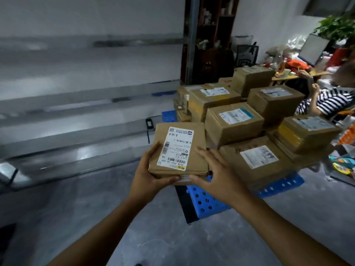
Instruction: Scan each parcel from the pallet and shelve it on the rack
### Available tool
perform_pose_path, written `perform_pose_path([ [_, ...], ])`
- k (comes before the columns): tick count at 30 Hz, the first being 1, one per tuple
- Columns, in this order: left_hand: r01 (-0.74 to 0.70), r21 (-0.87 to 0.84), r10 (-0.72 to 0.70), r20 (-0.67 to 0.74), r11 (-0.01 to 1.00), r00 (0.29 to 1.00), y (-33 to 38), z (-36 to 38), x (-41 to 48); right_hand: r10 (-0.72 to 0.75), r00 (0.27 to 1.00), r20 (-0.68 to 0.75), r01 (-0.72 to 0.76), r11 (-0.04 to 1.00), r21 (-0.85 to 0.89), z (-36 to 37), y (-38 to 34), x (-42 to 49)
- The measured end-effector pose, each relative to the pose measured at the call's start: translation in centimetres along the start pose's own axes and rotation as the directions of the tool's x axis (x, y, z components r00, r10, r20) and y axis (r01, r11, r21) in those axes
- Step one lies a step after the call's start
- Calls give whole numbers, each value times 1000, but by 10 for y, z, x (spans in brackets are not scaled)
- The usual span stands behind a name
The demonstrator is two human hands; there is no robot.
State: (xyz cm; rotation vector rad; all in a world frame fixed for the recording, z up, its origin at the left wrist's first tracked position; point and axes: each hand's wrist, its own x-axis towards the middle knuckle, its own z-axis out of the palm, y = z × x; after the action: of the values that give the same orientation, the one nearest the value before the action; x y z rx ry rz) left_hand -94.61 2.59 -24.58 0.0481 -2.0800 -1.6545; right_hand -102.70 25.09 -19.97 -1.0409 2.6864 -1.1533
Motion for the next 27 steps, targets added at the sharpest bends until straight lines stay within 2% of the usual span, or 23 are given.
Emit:
perform_pose_path([
  [7,17,69,-5,-164,997,986,-61,-117,29,-88,972,219,90,996,0,93,-37,119],
  [15,157,38,-144,-240,987,960,-159,-255,104,-86,951,297,101,994,-34,215,-62,283],
  [21,224,95,-198,-229,970,953,-224,-320,166,64,959,277,-55,998,-41,277,-30,380],
  [27,239,195,-201,-193,951,960,-309,-343,253,230,941,247,-201,970,-139,331,51,495],
])
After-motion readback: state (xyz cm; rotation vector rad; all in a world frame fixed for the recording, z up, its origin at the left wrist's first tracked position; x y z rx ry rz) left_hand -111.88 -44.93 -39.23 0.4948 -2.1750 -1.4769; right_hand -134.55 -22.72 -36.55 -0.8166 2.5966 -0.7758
